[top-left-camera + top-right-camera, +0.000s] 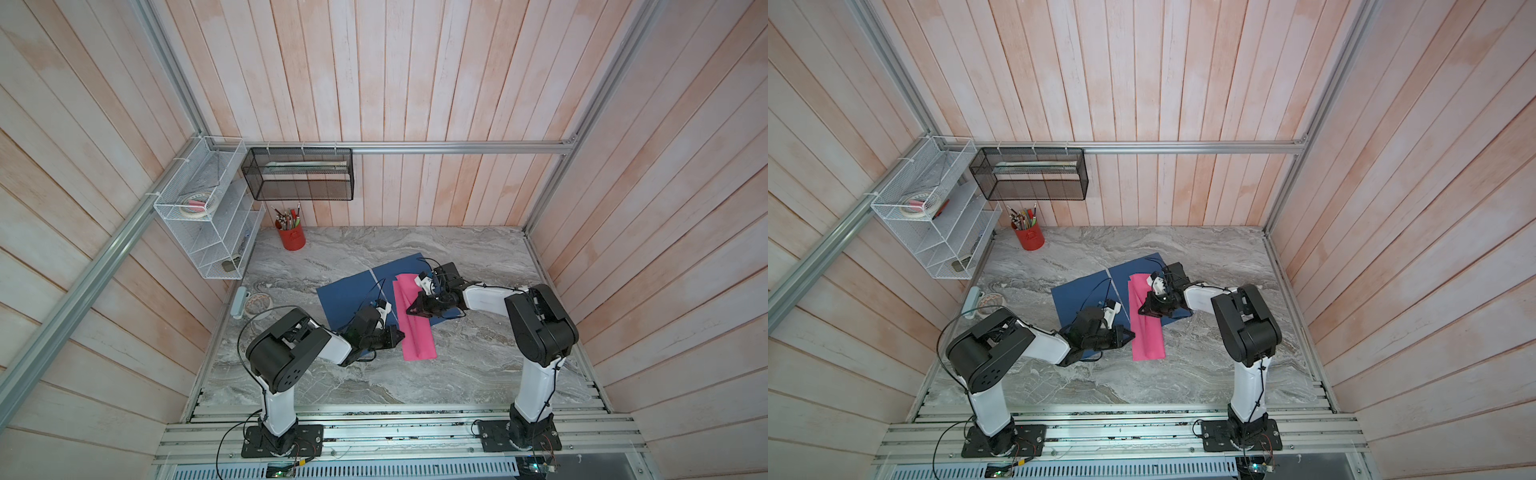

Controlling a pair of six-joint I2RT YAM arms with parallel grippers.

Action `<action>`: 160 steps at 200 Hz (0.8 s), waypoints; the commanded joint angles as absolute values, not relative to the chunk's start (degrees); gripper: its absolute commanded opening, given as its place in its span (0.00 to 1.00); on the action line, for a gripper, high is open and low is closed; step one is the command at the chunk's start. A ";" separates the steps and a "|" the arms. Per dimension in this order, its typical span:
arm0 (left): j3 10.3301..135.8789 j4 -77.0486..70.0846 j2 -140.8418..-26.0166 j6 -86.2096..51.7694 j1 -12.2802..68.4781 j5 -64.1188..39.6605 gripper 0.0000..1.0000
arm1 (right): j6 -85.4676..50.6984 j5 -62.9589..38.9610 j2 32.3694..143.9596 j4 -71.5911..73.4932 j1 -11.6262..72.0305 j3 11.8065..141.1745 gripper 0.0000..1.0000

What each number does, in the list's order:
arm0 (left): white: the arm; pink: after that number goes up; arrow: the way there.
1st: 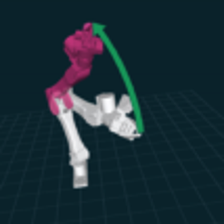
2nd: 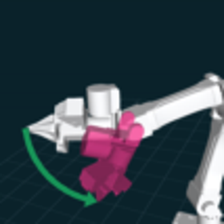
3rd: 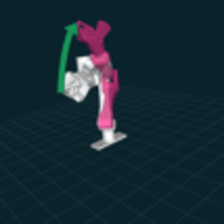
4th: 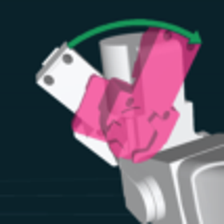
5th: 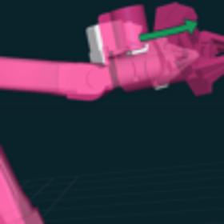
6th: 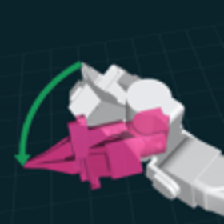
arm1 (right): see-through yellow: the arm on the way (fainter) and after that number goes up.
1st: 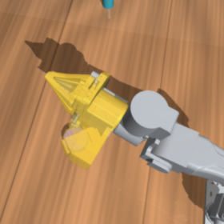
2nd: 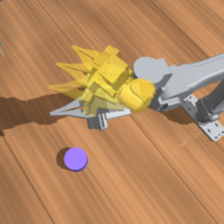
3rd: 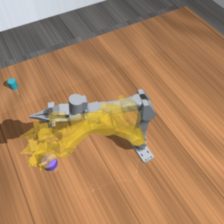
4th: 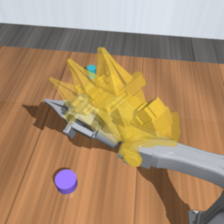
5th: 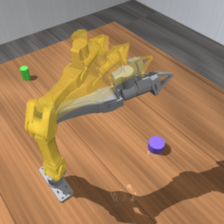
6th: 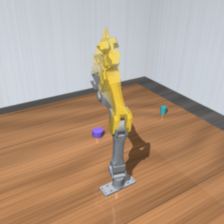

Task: Fold the rectangular paper in half along the long edge
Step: Fold the paper at the center of the board.

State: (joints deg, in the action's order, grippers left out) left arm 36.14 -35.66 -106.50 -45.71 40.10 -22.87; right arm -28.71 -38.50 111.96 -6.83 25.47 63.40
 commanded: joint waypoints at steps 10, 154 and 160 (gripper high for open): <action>35.17 -37.59 -107.99 -46.77 39.65 -24.42 0.00 | -29.70 -38.94 113.90 -6.09 25.76 65.11 0.00; 35.77 -38.19 -110.61 -47.20 39.72 -25.65 0.00 | -33.37 -39.59 115.88 -1.75 26.28 63.98 0.00; 35.80 -38.19 -110.61 -47.20 39.72 -25.67 0.00 | -33.16 -39.26 115.90 -2.11 26.39 63.90 0.00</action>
State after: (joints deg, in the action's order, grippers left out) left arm 35.99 -40.05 -108.20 -47.05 39.79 -25.32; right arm -34.39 -40.34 114.65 -0.78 25.76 64.23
